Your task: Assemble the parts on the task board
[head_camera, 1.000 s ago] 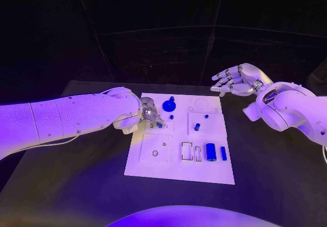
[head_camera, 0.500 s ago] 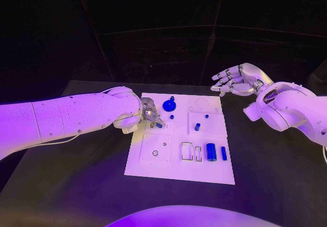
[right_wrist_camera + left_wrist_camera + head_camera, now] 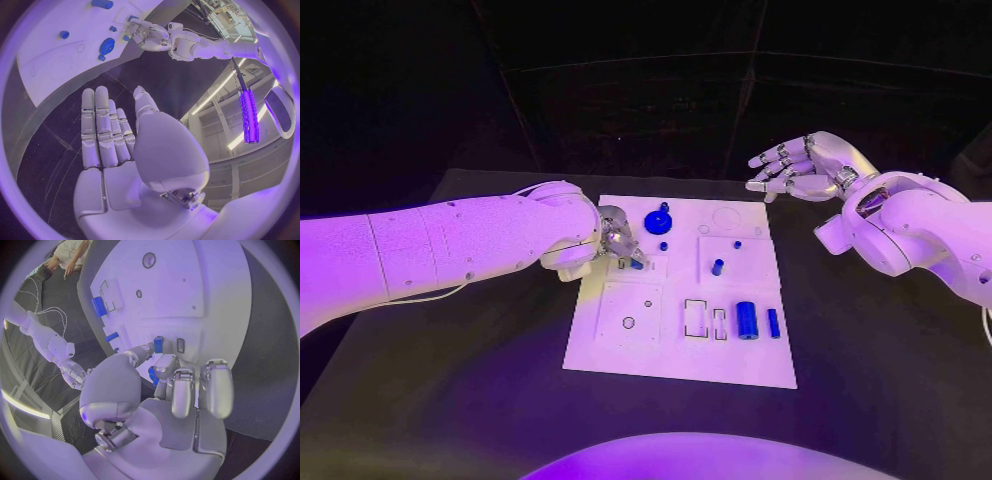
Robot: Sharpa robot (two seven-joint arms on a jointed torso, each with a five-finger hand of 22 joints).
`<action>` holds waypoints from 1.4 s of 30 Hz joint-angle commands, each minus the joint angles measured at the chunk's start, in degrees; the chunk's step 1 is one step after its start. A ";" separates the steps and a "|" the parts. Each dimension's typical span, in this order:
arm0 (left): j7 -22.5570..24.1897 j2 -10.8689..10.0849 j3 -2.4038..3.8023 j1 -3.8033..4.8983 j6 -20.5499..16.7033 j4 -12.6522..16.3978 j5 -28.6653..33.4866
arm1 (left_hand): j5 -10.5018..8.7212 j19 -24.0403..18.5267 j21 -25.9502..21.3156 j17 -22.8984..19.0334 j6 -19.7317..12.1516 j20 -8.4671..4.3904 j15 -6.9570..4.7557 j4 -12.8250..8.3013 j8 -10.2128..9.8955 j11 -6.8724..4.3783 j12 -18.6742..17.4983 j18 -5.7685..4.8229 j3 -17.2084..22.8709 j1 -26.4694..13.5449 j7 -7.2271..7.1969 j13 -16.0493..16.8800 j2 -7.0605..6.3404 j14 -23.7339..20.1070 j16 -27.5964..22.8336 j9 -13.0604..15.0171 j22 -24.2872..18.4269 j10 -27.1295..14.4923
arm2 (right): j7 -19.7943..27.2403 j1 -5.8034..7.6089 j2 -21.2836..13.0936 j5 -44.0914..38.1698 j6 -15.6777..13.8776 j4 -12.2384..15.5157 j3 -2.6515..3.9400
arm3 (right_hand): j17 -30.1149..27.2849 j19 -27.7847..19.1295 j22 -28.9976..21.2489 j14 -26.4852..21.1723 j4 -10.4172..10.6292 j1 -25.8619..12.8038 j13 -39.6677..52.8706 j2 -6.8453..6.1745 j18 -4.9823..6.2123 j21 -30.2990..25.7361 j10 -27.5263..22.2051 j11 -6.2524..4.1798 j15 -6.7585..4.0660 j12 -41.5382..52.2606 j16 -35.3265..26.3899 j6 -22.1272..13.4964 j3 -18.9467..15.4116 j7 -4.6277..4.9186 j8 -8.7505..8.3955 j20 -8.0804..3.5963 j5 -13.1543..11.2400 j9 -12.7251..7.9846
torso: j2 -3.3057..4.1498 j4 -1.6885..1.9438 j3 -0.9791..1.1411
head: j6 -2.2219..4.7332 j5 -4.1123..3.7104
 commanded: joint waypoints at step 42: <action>-0.26 2.15 -0.04 -0.06 0.82 -2.77 -0.48 | -0.26 2.36 1.33 15.09 3.69 -0.74 -0.57 4.63 -0.17 -0.37 2.54 -1.25 -10.46 -10.97 -0.68 2.41 -0.82 5.95 0.19 -1.85 4.81 1.80 | 0.58 0.12 -0.18 0.24 -0.26 0.62 0.04 | -0.26 0.32 -0.22 -0.24 -0.25 -0.02 -0.47 0.57 0.58 -0.48 -0.61 0.03 0.40 -0.12 -0.44 -0.45 -0.22 0.20 0.36 0.24 0.34 0.00 | -0.04 0.03 0.02 | -0.33 -0.59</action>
